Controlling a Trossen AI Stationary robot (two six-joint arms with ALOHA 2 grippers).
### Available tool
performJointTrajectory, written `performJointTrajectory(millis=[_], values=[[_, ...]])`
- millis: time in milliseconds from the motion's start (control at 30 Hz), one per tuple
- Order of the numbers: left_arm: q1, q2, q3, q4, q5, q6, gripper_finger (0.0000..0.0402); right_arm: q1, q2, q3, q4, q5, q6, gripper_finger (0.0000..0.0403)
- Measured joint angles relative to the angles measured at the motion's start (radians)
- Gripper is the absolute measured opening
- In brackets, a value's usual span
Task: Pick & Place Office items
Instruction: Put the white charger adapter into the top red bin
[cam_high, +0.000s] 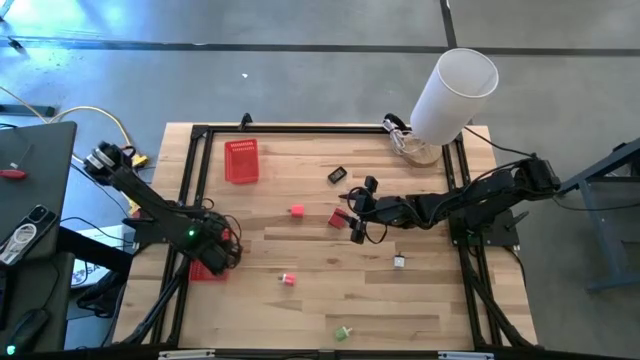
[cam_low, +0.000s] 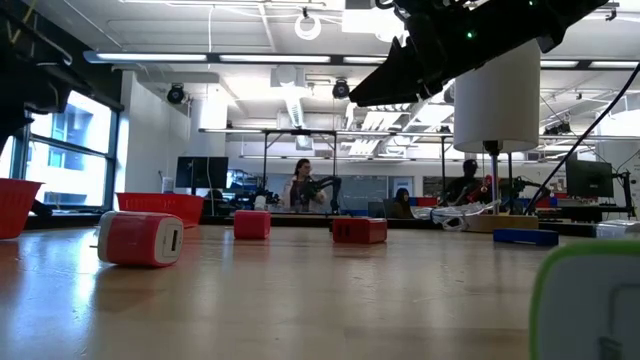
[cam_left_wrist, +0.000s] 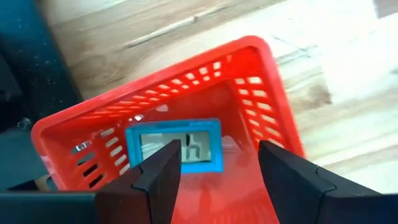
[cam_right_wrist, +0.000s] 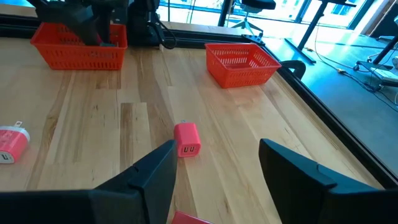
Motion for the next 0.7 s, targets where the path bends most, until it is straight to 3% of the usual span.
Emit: performJointTrajectory(millis=[200,367,533,700], values=[[-0.009,-0.128,0.001,0.004,-0.044,0.005,0.0203,0.000,0.000,0.000,0.000,0.000,0.000,0.0215],[-0.031,-0.231,0.001,0.049,-0.177,0.060,0.0203,0.000,0.000,0.000,0.000,0.000,0.000,0.0215],[-0.039,-0.297,0.001,0.152,-0.305,0.234,0.0203,0.000,0.000,0.000,0.000,0.000,0.000,0.0215],[-0.022,-0.320,0.001,0.260,-0.355,0.420,0.0203,0.000,0.000,0.000,0.000,0.000,0.000,0.0215]])
